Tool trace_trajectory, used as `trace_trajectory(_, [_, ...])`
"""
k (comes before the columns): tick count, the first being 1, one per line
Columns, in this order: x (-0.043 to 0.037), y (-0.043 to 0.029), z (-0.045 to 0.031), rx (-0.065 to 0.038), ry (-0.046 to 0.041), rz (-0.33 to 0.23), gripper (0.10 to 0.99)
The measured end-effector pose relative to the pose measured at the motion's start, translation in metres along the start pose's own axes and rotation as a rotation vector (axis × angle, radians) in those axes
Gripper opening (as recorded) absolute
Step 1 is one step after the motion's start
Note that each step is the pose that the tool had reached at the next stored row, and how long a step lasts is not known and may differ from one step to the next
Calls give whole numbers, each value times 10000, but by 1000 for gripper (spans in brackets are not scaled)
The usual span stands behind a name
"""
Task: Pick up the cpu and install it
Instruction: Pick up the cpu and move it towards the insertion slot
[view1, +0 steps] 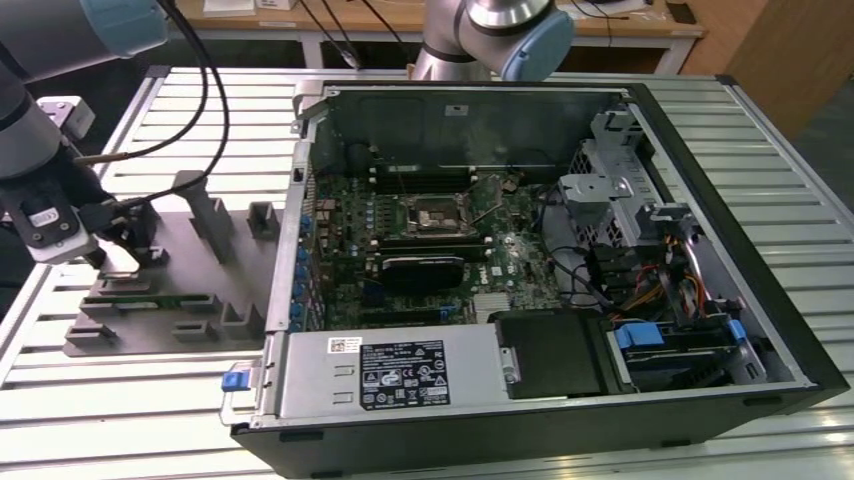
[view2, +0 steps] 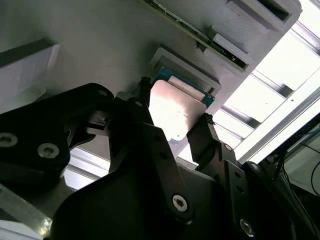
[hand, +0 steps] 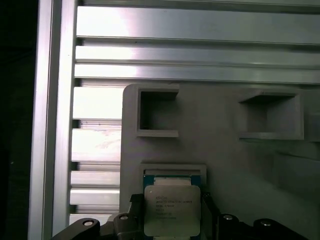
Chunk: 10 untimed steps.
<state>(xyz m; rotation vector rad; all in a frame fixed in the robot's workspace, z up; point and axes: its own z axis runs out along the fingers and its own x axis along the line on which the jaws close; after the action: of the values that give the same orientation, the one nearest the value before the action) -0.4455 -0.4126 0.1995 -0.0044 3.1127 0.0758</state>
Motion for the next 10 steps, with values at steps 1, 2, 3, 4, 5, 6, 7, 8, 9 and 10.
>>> trace_trajectory(1, [0,1,-12,0,0,0,545])
trace_trajectory(2, [0,1,-23,0,0,0,545])
trace_trajectory(3, [-1,2,-35,0,1,0,545])
trace_trajectory(4, [-1,2,-48,1,1,0,545])
trace_trajectory(5, [-2,3,-60,0,0,0,545])
trace_trajectory(6, [-2,4,-74,-1,0,0,545])
trace_trajectory(7, [-2,4,-87,0,0,0,545])
trace_trajectory(8, [-3,5,-101,-1,0,0,545])
trace_trajectory(9, [-3,6,-115,0,0,0,545])
trace_trajectory(10, [-4,6,-129,0,1,0,545])
